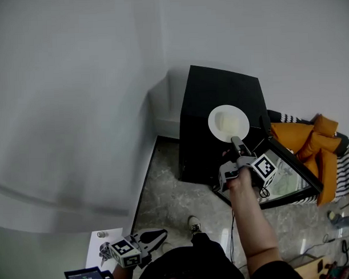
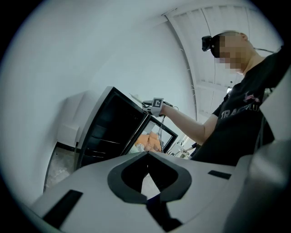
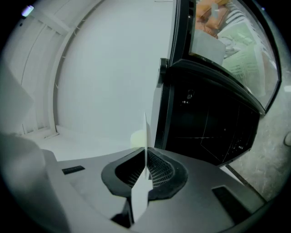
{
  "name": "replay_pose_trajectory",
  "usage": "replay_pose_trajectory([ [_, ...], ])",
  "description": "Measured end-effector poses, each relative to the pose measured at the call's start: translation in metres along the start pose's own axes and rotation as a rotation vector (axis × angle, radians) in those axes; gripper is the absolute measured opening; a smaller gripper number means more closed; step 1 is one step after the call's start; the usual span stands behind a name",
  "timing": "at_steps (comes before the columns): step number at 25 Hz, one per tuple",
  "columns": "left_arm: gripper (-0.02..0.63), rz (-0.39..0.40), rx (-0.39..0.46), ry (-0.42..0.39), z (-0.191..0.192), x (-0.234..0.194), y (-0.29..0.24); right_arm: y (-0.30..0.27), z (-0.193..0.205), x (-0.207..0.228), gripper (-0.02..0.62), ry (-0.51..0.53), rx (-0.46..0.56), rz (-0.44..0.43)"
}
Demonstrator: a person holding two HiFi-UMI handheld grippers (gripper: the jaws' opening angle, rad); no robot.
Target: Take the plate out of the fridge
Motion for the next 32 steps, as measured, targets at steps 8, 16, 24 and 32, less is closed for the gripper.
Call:
replay_pose_trajectory([
  [8,0.005,-0.024,0.045,-0.019,0.030,0.022,0.017,0.001,0.005,-0.002,0.018,-0.051,0.059,0.019],
  [16,0.005,-0.055,0.052,0.006,0.019,0.004,0.018,-0.039,0.002,0.006,0.018,-0.088,0.111,0.062],
  [24,0.005,-0.051,0.053,0.007,0.021,0.003,0.015,-0.058,0.002,0.006,0.018,-0.113,0.150,0.099],
  [32,0.005,-0.055,0.053,0.009,0.009,0.002,0.013,-0.080,-0.006,-0.001,0.020,-0.106,0.180,0.152],
])
Point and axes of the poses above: the fingertips, and each gripper's own axes: y backward along the fingers, x to its right, z out of its underside, the point moved 8 cm from there along y, backward along the fingers, and after that the axes turned 8 degrees about -y, right-handed, at the moved point
